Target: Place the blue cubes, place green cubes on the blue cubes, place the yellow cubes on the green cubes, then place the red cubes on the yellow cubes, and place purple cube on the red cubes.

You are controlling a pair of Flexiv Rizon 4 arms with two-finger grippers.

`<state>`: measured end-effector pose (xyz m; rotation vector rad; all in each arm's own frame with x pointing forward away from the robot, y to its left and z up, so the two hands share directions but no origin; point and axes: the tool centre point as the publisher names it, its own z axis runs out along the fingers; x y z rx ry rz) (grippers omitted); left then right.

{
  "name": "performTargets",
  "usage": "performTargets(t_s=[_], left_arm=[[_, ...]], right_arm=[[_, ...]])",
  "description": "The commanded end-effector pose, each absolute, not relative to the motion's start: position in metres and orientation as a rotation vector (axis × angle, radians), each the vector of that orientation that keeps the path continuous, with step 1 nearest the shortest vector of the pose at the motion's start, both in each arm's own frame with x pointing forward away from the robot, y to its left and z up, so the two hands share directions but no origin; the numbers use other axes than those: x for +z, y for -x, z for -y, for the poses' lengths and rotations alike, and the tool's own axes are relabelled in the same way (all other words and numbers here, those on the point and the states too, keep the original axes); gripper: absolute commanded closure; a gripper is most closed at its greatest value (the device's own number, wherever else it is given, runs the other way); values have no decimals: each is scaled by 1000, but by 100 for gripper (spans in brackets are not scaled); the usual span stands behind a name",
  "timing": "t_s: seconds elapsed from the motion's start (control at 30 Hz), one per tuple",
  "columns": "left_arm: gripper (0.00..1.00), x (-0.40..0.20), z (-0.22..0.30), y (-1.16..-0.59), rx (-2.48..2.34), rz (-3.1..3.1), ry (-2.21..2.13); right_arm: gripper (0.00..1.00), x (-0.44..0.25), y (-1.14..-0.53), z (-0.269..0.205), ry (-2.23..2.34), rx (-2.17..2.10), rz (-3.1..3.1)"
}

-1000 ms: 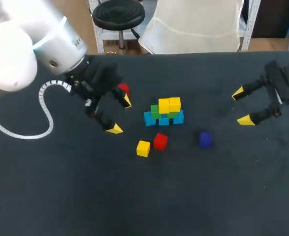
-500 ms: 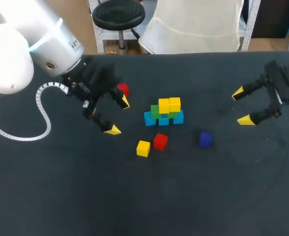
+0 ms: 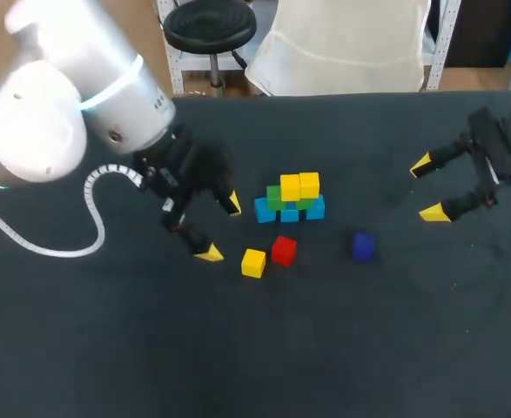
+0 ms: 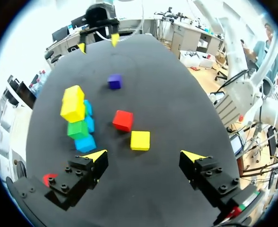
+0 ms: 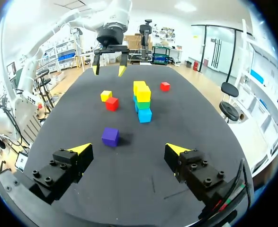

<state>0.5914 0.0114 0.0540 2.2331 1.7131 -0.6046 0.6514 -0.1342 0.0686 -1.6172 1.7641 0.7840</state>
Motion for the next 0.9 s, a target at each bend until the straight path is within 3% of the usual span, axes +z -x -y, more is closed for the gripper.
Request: performTargets(t_s=[0.03,0.8,0.83,0.87,0.9], left_arm=[[0,41,3,-590,-592,-1718,-2270],[0,7,15,-583,-611,-1714,-2300],[2,7,15,-583,-609,-1720,-2298],[26,6,14,-584,-607,-1726,-2298],[32,6,14,-584,-606,-1733,-2299]], right_arm=[[0,67,-653,134,1617,787,-1761],[0,67,-653,134,1617,787,-1761],[0,67,-653,134,1617,787,-1761],[0,67,-653,134,1617,787,-1761],[0,67,-653,134,1617,787,-1761]])
